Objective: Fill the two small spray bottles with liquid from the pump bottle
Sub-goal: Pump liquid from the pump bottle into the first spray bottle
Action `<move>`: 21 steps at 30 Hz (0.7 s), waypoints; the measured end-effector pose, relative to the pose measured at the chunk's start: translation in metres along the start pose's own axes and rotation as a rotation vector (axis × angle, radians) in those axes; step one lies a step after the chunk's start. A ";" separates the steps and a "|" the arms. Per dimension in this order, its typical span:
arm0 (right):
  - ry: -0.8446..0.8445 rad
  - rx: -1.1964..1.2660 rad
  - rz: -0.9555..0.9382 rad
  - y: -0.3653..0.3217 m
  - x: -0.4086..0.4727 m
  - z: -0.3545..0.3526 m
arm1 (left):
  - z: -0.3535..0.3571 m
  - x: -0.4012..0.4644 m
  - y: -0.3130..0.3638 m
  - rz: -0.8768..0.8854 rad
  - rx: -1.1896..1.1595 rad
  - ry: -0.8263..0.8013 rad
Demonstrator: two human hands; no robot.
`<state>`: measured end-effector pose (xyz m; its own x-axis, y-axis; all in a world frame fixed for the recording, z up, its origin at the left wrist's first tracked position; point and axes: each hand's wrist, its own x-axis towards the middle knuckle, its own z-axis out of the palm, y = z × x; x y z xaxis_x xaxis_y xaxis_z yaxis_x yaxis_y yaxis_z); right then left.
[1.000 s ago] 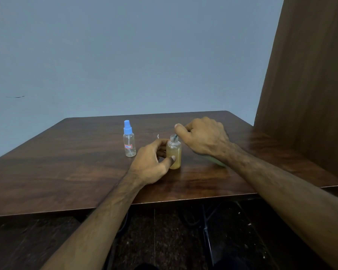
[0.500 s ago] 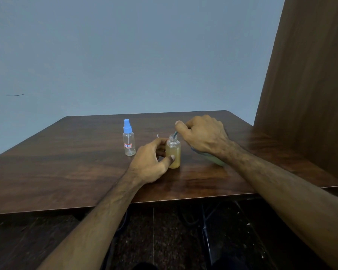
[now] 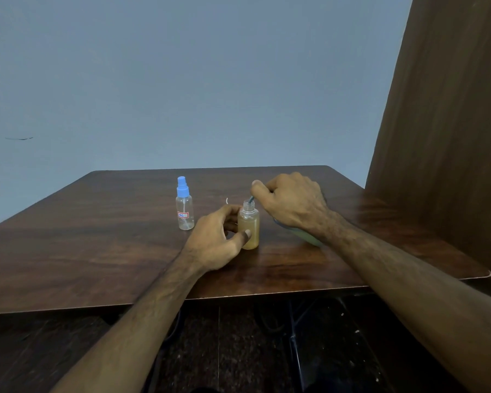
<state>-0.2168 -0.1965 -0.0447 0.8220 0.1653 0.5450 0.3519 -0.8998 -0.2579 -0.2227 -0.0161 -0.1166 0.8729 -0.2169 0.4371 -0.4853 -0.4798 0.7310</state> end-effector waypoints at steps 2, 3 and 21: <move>-0.001 0.004 -0.007 0.000 0.000 0.000 | 0.000 0.000 -0.001 -0.001 -0.007 -0.005; -0.005 0.004 -0.008 0.001 0.000 0.000 | 0.000 0.000 -0.001 -0.001 -0.003 -0.009; -0.008 0.025 0.022 0.005 0.000 0.000 | 0.000 -0.001 0.002 0.003 -0.008 -0.005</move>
<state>-0.2152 -0.2009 -0.0457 0.8333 0.1484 0.5326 0.3445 -0.8928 -0.2903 -0.2241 -0.0164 -0.1154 0.8717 -0.2223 0.4368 -0.4882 -0.4722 0.7339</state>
